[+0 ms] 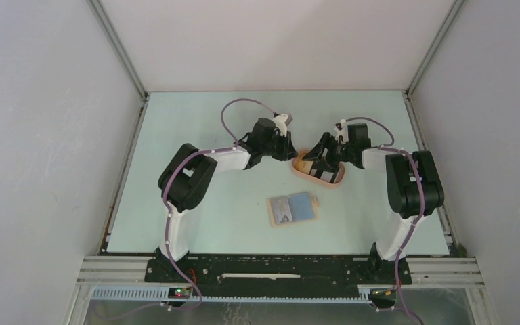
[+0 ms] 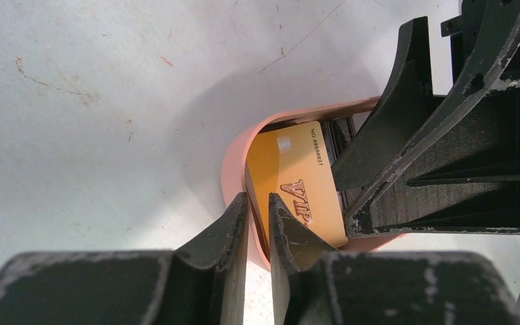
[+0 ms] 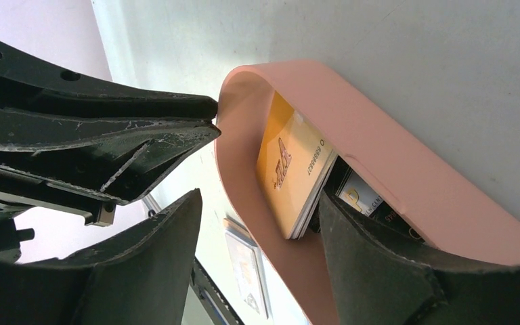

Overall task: Put the credit cards into the card holder
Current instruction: Pick up the credit card from the storage box.

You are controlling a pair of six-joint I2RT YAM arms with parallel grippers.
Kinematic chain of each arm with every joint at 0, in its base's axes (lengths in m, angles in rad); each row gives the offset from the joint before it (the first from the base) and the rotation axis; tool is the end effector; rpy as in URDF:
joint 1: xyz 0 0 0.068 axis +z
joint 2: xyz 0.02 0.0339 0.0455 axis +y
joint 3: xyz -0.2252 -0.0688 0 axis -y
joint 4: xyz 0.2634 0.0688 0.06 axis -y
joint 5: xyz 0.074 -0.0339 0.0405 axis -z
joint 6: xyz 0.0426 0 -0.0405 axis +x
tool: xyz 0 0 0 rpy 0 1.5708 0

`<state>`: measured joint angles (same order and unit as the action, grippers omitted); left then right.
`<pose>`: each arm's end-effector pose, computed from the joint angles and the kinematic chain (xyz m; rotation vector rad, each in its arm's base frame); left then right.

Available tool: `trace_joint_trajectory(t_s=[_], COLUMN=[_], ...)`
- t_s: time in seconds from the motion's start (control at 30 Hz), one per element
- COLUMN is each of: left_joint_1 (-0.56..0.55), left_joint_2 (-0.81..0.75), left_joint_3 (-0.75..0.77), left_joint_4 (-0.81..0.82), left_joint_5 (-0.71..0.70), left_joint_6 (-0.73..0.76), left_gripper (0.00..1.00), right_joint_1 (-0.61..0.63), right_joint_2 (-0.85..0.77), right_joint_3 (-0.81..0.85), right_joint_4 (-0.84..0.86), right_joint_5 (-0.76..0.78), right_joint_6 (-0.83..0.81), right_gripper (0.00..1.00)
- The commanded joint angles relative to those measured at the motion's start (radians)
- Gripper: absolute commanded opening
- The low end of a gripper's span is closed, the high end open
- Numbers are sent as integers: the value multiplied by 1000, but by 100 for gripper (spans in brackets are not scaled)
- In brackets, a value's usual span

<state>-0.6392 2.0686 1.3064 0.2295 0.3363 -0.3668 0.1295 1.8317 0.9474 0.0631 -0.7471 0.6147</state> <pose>0.3591 -0.2844 0.1149 0.5121 2.1589 -0.9367 0.3564 0.0756 0.0883 0.2200 2.4485 1.2347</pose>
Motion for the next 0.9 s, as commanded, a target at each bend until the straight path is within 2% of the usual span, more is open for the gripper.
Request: trace_joint_trajectory(t_s=[0.0, 0.2, 0.43, 0.6, 0.87], left_joint_1=[-17, -17, -16, -17, -16], left_joint_2=[2, 2, 2, 3, 5], left_joint_3=[56, 55, 57, 57, 59], left_joint_4=[22, 22, 23, 22, 22], left_joint_5=[49, 52, 50, 50, 50], left_joint_6=[-16, -16, -16, -17, -16], left_gripper=[20, 20, 20, 20, 20], right_joint_1=[10, 12, 16, 14, 35], right_joint_2=[-1, 7, 15, 22, 68], right_joint_3=[7, 27, 27, 28, 113], right_joint_4=[81, 48, 103, 108, -128], right_joint_5=[-56, -52, -131, -143, 32], right_joint_6=[23, 10, 44, 46, -91], right_gripper=[71, 70, 58, 57, 62])
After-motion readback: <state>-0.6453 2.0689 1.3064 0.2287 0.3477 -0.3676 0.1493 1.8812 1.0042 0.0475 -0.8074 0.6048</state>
